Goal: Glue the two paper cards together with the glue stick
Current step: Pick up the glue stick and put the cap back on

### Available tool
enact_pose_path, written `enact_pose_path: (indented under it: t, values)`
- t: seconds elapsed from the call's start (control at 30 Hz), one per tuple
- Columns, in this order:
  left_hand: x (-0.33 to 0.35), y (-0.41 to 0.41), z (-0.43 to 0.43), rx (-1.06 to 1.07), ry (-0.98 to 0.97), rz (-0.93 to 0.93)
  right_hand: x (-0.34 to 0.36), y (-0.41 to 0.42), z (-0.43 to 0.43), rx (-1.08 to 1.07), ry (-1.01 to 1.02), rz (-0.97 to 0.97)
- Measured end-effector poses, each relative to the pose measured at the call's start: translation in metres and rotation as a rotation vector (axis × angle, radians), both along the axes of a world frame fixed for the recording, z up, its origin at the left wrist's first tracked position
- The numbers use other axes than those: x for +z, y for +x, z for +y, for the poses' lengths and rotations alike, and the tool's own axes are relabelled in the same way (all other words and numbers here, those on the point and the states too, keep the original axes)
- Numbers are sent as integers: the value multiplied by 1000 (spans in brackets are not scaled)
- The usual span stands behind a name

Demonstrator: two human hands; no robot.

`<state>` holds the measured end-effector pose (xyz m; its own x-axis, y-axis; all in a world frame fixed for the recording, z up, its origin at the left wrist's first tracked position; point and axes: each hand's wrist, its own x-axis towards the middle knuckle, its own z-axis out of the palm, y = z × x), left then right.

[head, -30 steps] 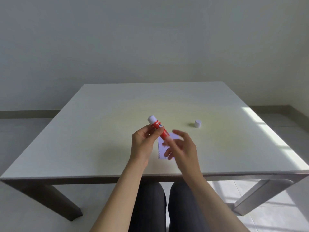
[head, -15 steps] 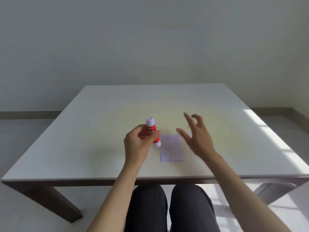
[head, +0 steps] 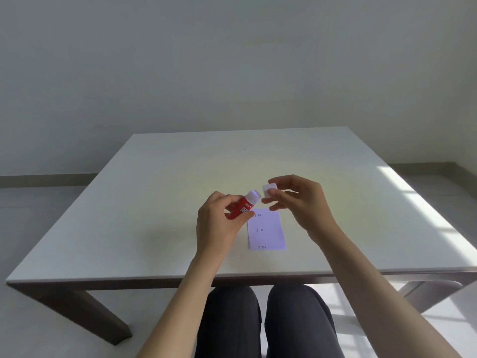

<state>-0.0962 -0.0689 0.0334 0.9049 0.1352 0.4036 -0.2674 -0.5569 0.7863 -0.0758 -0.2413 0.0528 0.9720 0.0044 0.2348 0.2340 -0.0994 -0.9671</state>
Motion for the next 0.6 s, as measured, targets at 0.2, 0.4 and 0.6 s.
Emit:
enact_pose_path:
  t: [0.2,0.4,0.6]
  values:
    - [1,-2,2,-15,161,-71,9,-11,12,31,-329,-142]
    - [-2,-12,2,5,369,-118,2,-11,21,-246,-1072,-183]
    - [5,-6,8,4,342,-116,11,-16,8,150,-611,-249]
